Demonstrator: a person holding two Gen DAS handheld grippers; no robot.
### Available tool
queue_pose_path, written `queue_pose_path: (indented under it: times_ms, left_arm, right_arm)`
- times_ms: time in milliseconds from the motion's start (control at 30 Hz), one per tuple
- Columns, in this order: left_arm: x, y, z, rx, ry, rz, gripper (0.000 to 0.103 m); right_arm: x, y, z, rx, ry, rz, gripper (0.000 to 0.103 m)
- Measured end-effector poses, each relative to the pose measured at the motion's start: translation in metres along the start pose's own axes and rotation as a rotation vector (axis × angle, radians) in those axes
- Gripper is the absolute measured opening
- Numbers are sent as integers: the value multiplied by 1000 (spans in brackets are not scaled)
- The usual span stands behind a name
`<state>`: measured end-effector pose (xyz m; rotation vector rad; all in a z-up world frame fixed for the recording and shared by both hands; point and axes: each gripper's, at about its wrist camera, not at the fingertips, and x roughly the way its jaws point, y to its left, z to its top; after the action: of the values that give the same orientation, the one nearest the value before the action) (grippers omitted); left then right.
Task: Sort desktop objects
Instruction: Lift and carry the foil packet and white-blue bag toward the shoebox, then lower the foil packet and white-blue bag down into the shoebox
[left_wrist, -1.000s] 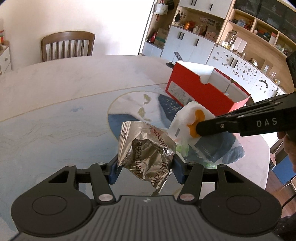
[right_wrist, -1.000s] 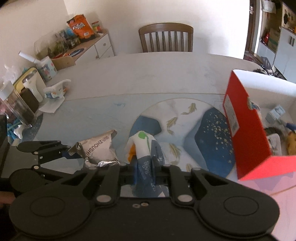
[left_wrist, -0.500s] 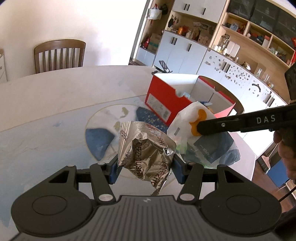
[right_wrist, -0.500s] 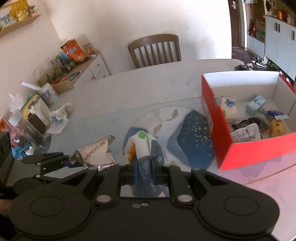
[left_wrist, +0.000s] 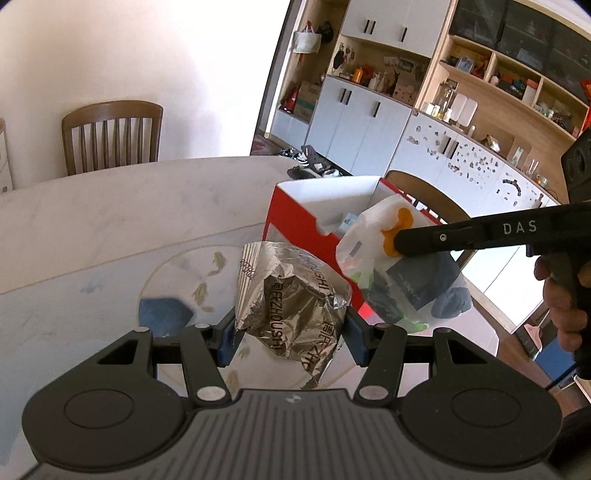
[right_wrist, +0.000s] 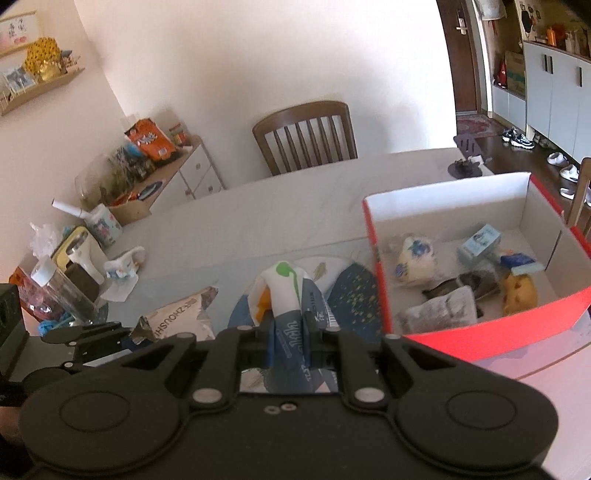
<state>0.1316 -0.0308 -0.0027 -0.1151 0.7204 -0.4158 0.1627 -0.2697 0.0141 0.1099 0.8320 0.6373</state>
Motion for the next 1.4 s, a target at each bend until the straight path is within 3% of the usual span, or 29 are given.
queue_pose_path:
  times_ms: [300, 533, 633, 733, 867, 1000, 1267, 1333, 1400]
  left_arm:
    - [23, -37, 25, 26, -23, -3, 56]
    - [54, -67, 44, 66, -16, -9, 50]
    - [65, -62, 44, 40, 4, -30, 50]
    - [69, -51, 39, 22, 27, 16, 50]
    - [80, -39, 32, 19, 90, 17, 50]
    - [96, -43, 18, 76, 167, -30, 74]
    - [123, -44, 1, 93, 229, -50, 89]
    - [129, -46, -1, 118, 228, -68, 103]
    - [134, -48, -2, 151, 229, -90, 103]
  right_arm:
    - [-17, -45, 23, 1, -57, -13, 13]
    - [-24, -82, 36, 3, -75, -33, 13]
    - [-25, -96, 40, 14, -69, -41, 13]
    - [-26, -107, 43, 19, -71, -43, 13]
    - [-24, -120, 45, 33, -75, -44, 13]
    - [-19, -125, 46, 38, -69, -39, 13]
    - [-14, -128, 48, 30, -57, -36, 13]
    - [-12, -128, 49, 28, -55, -36, 13]
    - [-12, -129, 50, 26, -54, -36, 13]
